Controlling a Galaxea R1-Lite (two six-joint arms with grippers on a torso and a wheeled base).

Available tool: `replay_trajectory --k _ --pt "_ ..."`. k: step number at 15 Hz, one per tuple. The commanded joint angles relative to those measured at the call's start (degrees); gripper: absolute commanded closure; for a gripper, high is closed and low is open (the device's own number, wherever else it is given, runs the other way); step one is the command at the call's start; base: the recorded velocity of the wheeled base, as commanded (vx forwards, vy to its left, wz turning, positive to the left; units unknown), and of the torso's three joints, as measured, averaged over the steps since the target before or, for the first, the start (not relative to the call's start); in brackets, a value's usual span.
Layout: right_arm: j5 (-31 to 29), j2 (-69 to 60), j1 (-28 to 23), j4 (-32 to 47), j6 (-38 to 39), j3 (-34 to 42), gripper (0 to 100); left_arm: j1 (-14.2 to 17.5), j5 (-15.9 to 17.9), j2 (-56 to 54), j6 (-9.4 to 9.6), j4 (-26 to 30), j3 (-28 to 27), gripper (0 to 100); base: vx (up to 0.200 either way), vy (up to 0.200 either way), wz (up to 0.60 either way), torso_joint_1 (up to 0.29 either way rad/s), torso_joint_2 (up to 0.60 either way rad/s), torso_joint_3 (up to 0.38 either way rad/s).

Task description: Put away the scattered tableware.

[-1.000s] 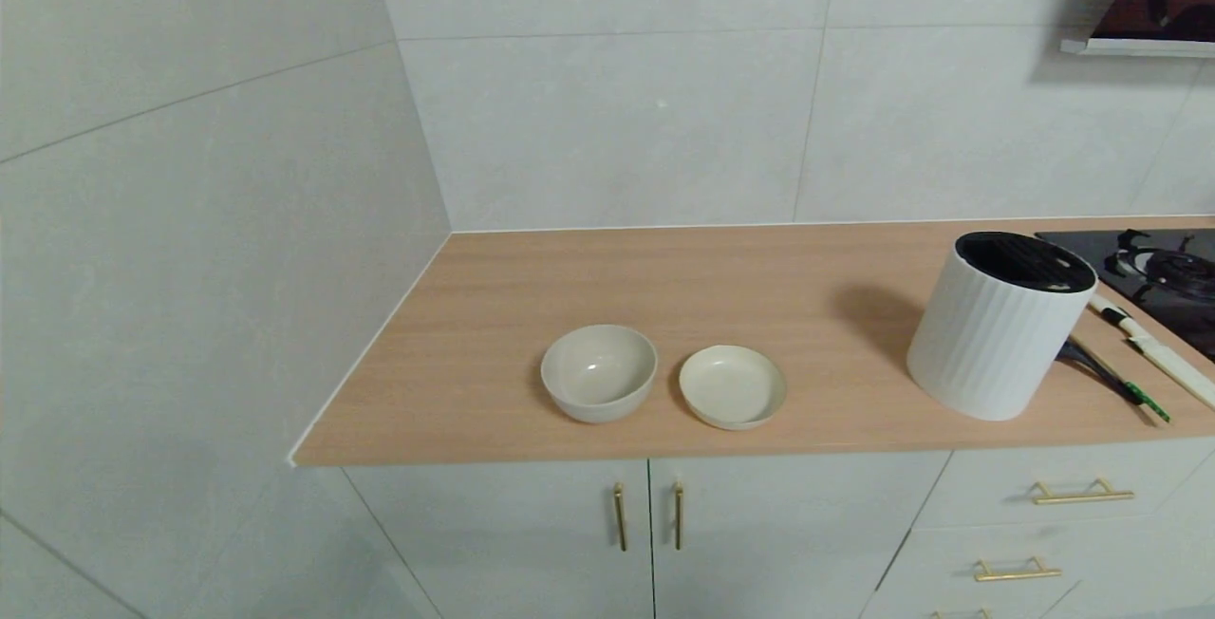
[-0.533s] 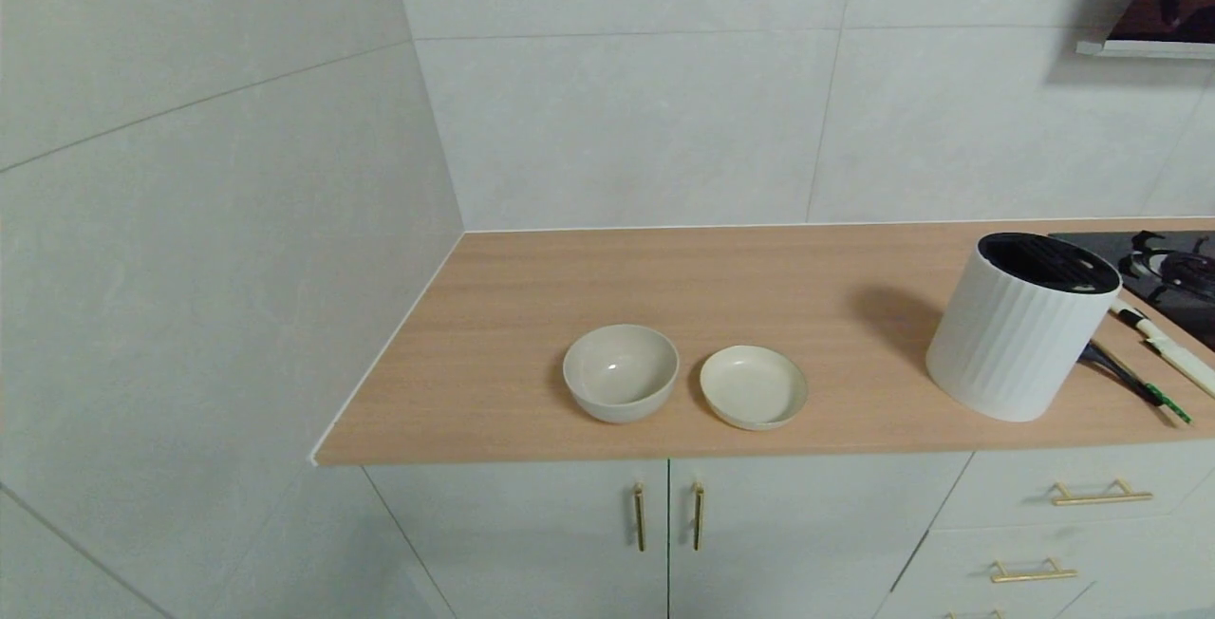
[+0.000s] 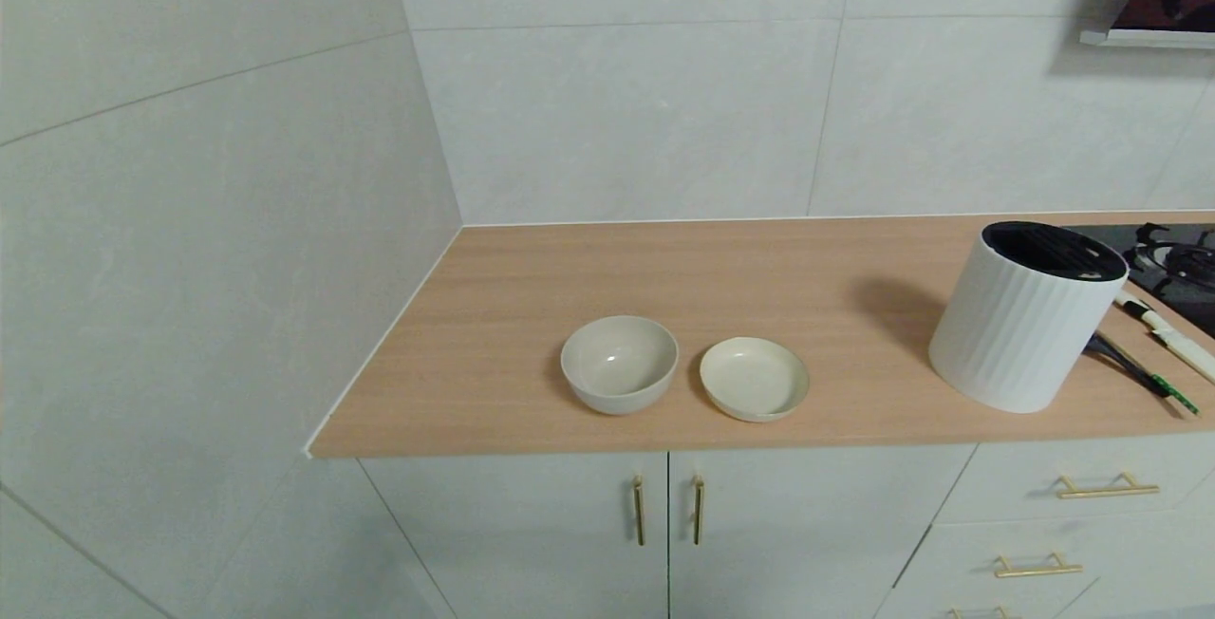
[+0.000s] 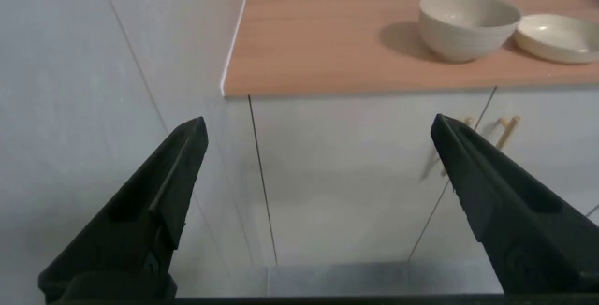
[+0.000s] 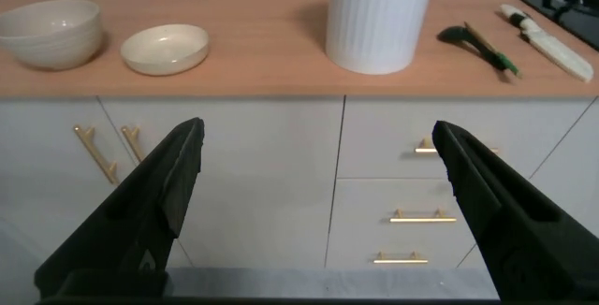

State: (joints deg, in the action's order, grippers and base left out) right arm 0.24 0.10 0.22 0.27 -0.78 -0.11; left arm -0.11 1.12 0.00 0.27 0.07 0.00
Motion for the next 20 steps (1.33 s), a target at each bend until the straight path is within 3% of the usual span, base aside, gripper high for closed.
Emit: replay_trajectory --k 1,20 --pt "0.02 -0.01 0.04 0.0 -0.01 -0.07 0 0.02 0.02 0.0 0.0 0.01 0.0 0 0.0 0.0 0.0 -0.168 0.4 0.203" --pt "0.02 -0.01 0.04 0.0 -0.01 0.02 0 0.02 0.02 0.0 0.0 0.01 0.0 0 0.0 0.0 0.0 -0.226 0.51 0.287"
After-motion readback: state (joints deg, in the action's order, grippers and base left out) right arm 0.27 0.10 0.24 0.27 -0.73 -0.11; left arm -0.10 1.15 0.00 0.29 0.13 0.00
